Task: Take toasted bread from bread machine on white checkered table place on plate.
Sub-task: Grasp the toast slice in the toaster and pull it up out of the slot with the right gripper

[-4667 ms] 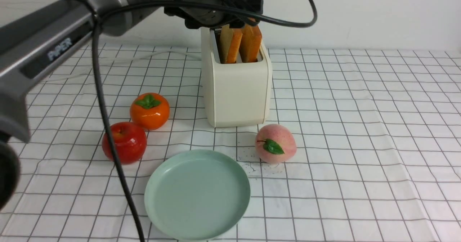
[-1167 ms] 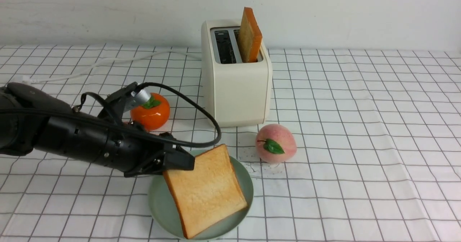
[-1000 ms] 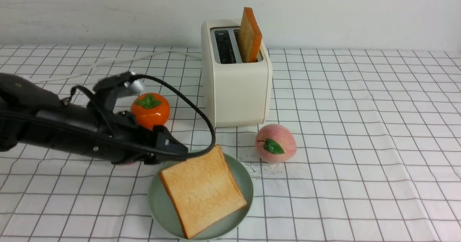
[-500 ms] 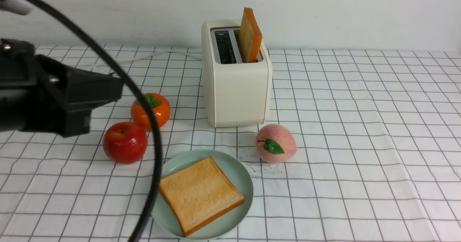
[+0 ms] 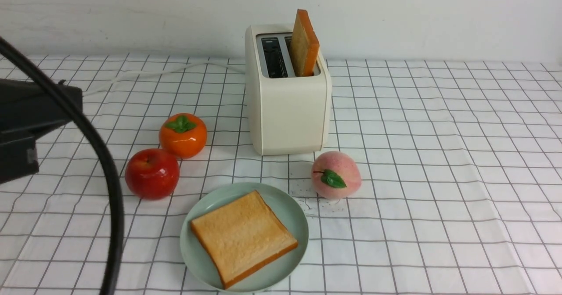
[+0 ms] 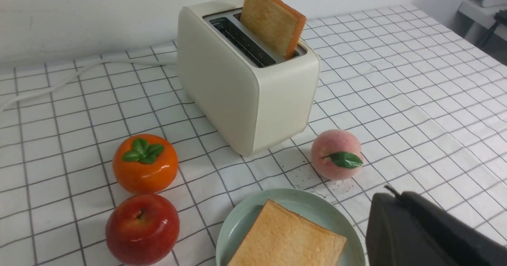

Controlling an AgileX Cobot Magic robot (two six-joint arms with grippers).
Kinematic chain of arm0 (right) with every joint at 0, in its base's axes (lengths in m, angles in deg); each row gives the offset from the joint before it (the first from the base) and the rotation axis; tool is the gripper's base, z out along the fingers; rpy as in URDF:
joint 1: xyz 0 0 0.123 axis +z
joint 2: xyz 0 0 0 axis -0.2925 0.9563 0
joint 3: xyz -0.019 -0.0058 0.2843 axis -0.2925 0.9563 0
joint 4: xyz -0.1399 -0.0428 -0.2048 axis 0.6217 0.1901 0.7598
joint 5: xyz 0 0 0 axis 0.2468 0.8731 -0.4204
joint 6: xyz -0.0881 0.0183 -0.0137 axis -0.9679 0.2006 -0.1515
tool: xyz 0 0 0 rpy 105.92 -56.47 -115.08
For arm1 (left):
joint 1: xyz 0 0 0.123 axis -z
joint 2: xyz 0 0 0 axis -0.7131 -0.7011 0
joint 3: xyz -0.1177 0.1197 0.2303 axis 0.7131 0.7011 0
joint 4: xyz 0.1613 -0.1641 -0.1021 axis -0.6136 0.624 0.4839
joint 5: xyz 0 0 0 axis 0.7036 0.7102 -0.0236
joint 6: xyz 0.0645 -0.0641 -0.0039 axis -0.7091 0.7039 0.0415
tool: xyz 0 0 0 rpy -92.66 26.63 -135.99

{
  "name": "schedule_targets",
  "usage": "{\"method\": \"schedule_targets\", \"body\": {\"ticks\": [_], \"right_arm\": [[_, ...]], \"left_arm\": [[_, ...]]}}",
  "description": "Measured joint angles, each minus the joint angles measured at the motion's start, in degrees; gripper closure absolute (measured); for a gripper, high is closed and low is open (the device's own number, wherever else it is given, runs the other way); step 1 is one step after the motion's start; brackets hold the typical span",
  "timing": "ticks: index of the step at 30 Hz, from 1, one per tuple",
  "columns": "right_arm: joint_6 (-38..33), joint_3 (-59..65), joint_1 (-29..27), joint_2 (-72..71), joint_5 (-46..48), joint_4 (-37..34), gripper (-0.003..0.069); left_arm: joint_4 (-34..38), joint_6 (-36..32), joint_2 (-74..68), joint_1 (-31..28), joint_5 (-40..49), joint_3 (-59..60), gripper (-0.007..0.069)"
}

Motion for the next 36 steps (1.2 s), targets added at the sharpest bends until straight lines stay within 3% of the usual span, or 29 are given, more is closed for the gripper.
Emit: {"method": "schedule_targets", "body": {"ticks": [5,14,17,19,20,24,29,36], "right_arm": [[2.46,0.44,0.00,0.00,-3.36,0.73,0.0419],[21.80,0.59,0.00,0.00,-20.73,-17.57,0.0421],[26.87,-3.58,0.85,0.57,-16.00,-20.55,0.0467],[26.81,-6.60,1.52,2.07,-12.68,-20.36,0.0493],[24.10,-14.20,3.23,7.08,-6.02,-18.90,0.0542],[14.84,-28.49,7.26,19.92,6.86,-17.31,0.0613],[4.48,-48.95,11.29,41.06,24.83,-18.05,0.0639],[-0.69,-70.97,14.82,66.29,30.75,-20.53,0.0639]], "left_arm": [[-4.52,0.25,0.01,6.81,0.50,0.00,0.0638],[-8.72,6.28,0.01,8.42,0.80,0.00,0.0638],[-8.99,6.68,0.01,8.42,0.80,0.00,0.0638],[-8.99,6.68,0.01,8.42,0.80,0.00,0.0638],[-9.12,6.74,-0.15,8.42,0.80,0.00,0.0638],[-9.12,6.87,-0.44,8.42,0.80,0.00,0.0638],[-9.17,6.87,-0.72,8.42,0.80,0.00,0.0638],[-9.17,6.87,-0.72,8.42,0.80,0.00,0.0638]]}}
